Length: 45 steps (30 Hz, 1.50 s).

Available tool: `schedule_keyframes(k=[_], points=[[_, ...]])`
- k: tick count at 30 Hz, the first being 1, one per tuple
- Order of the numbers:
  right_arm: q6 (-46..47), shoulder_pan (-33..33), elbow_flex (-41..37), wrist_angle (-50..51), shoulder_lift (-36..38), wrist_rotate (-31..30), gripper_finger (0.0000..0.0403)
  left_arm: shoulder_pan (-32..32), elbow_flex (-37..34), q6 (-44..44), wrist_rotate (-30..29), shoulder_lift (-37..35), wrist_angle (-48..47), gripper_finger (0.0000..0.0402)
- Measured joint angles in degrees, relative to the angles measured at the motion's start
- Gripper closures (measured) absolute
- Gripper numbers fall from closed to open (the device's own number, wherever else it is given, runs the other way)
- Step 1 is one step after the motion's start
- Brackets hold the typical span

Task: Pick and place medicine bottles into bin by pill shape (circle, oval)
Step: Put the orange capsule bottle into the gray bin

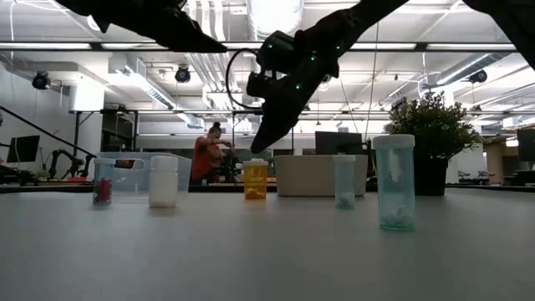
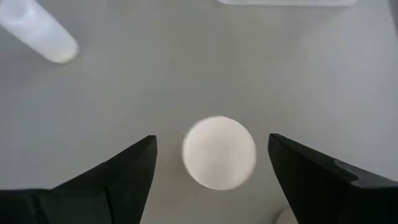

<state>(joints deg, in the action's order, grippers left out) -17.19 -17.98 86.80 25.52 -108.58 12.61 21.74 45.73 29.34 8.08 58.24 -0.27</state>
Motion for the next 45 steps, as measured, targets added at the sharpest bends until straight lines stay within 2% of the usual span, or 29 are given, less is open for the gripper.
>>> schedule_keyframes(k=[3,16,21,29,34,39,45], points=[[0.34,0.07,0.00,-0.19,-0.83,-1.73,0.0106,0.00,-0.03,0.02,-0.04,0.00,0.01,0.0162],[0.07,0.44,0.05,-0.69,-4.09,-2.11,0.0121,0.02,-0.14,0.07,-0.04,0.00,1.15,0.0162],[0.07,0.44,0.05,-0.85,-4.04,-2.13,0.0139,0.02,-0.16,0.07,-0.04,0.00,1.24,0.0162],[0.13,0.48,0.05,-0.99,-4.01,-2.13,0.0191,0.02,-0.16,0.09,-0.04,0.00,1.30,0.0162],[0.32,0.48,0.05,-1.08,-4.00,-2.13,0.0196,0.02,-0.16,0.08,-0.04,0.01,1.30,0.0162],[1.19,0.48,-0.04,-0.94,-2.01,-1.97,0.0192,0.02,-0.16,0.09,-0.04,0.02,1.30,0.0162],[2.53,0.48,-0.04,1.62,4.33,-1.71,0.0191,0.04,-0.18,0.11,-1.13,0.02,1.32,0.0162]])
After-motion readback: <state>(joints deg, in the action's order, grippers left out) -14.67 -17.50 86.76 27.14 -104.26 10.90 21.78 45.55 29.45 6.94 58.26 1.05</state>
